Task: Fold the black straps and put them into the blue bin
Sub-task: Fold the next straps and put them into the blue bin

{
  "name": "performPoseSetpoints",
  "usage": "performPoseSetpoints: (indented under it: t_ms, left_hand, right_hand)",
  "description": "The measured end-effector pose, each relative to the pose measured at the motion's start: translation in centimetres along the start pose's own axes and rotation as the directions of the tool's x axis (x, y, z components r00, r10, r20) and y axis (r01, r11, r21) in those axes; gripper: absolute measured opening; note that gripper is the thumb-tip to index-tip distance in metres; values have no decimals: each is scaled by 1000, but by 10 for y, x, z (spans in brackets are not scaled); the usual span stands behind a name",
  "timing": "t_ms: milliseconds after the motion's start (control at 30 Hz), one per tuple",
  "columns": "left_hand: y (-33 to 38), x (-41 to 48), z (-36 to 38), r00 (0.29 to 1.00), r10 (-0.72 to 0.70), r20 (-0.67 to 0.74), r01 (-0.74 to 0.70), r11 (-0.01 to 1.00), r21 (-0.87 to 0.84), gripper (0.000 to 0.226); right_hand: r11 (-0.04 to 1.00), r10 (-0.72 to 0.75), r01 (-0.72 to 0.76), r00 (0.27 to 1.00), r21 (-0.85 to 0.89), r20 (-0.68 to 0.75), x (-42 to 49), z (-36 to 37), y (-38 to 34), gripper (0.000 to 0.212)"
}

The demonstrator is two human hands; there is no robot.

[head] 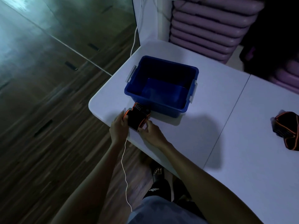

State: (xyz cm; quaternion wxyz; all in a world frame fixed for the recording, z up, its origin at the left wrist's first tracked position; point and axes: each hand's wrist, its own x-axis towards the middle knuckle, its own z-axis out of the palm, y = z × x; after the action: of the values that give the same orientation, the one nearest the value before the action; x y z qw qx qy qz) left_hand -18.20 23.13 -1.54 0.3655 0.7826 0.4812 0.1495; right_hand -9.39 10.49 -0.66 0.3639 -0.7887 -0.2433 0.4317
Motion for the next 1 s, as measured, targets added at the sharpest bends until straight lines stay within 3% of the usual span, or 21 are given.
performPoseSetpoints:
  t_ms: [100, 167, 233, 367, 467, 533, 667, 733, 833, 900, 1000]
  left_hand:
    - [15, -43, 15, 961, -14, -277, 3, 999, -43, 35]
    - [32, -78, 37, 940, 84, -330, -111, 992, -63, 31]
    - [58, -111, 71, 960, 177, -217, -203, 974, -102, 25]
    - [137, -164, 142, 977, 156, 146, -115, 959, -259, 11]
    - [197, -185, 191, 898, 295, 326, -185, 926, -330, 12]
    - [230, -195, 223, 830, 351, 433, -173, 901, -399, 14]
    - [268, -203, 291, 694, 328, 641, -146, 936, -321, 10]
    - [282, -204, 319, 682, 275, 677, -121, 956, -267, 15]
    - [299, -208, 343, 716, 213, 665, -73, 970, -232, 24]
    - [309, -214, 350, 737, 206, 644, -53, 967, -248, 25]
    - [319, -223, 360, 733, 244, 635, -62, 954, -294, 25]
  right_hand:
    - [996, 32, -25, 997, 87, -72, -23, -23, 22, 64]
    - [986, 50, -23, 984, 163, -169, -50, -48, 44, 50]
    - [969, 102, -28, 950, 245, -296, -80, -78, 74, 40]
    - [934, 209, -5, 818, 356, -536, -141, -141, 139, 19]
    - [887, 301, 41, 704, 461, -643, -179, -192, 177, 14]
    - [897, 320, 32, 643, 441, -696, -200, -224, 201, 17]
    - [921, 341, -10, 501, 388, -795, -221, -284, 245, 16]
    - [910, 387, -34, 425, 413, -818, -222, -309, 264, 12]
    - [878, 460, -39, 342, 477, -819, -220, -339, 286, 27]
    - [867, 484, -68, 343, 493, -805, -214, -355, 297, 35]
    - [893, 443, -128, 421, 432, -791, -201, -376, 302, 42]
